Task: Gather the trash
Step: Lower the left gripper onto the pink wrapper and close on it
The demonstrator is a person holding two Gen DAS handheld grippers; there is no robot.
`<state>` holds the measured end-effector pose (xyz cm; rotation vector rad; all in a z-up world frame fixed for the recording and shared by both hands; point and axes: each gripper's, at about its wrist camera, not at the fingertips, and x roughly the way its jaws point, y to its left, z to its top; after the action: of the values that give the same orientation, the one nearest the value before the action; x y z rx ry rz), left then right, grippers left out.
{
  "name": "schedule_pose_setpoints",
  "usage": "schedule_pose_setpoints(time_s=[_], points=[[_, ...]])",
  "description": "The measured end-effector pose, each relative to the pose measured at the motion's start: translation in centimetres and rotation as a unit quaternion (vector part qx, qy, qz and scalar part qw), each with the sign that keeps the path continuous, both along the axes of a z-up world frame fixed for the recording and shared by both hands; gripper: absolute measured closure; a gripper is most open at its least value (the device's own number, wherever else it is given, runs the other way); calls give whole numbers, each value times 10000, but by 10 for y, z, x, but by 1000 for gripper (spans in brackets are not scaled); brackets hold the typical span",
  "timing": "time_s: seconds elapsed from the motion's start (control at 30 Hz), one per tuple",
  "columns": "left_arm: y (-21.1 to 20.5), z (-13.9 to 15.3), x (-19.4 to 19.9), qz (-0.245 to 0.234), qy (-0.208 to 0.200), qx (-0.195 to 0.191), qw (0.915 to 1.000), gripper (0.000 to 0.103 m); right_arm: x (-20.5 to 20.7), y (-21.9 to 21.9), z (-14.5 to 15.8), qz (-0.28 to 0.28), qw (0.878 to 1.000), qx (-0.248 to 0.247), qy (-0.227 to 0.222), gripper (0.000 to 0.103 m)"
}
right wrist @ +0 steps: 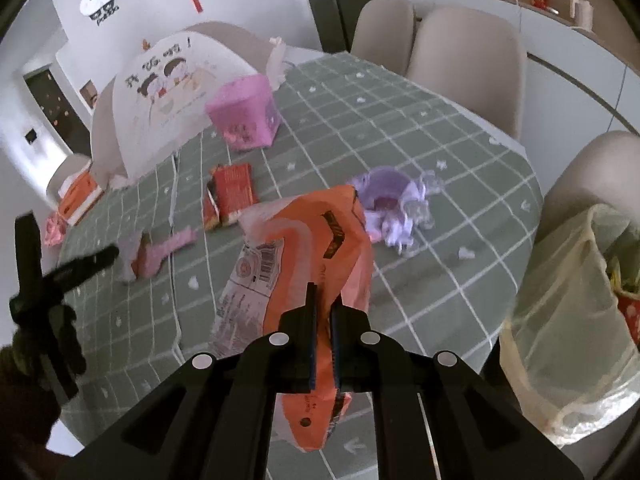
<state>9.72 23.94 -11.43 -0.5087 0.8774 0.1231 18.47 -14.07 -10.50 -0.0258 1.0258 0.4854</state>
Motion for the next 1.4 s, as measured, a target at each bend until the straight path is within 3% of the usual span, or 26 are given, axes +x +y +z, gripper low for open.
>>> schedule_pose_setpoints(time_s=[0.17, 0.4, 0.5, 0.57, 0.67, 0.9, 1.07, 1.3, 1.4], points=[[-8, -6, 16, -98, 71, 79, 9999, 51, -9, -7, -4, 40, 9999, -55, 124, 95], [-37, -3, 19, -479, -35, -209, 9986, 51, -16, -10, -3, 249, 9995, -120, 123, 95], [-33, 4, 7, -98, -98, -82, 9999, 51, -13, -14, -7, 252, 9995, -61, 204, 95], [-20, 2, -8, 427, -34, -194, 9989, 51, -13, -15, -11, 251, 9993, -4, 263, 95], [-11, -4, -24, 846, 115, -453, 9953, 51, -14, -15, -16, 305, 9990, 25, 319, 95], [-16, -12, -24, 1069, 200, -563, 9925, 51, -15, -16, -19, 450, 9983, -11, 376, 95], [-8, -8, -5, 970, 88, -211, 9950, 51, -15, -21, -23, 444, 9980, -29, 455, 95], [5, -15, 25, 158, 175, 172, 9996, 51, -16, -27, -31, 345, 9976, 21, 600, 95], [8, -15, 30, 91, 200, 321, 9992, 51, -17, -27, -34, 314, 9975, 31, 631, 95]])
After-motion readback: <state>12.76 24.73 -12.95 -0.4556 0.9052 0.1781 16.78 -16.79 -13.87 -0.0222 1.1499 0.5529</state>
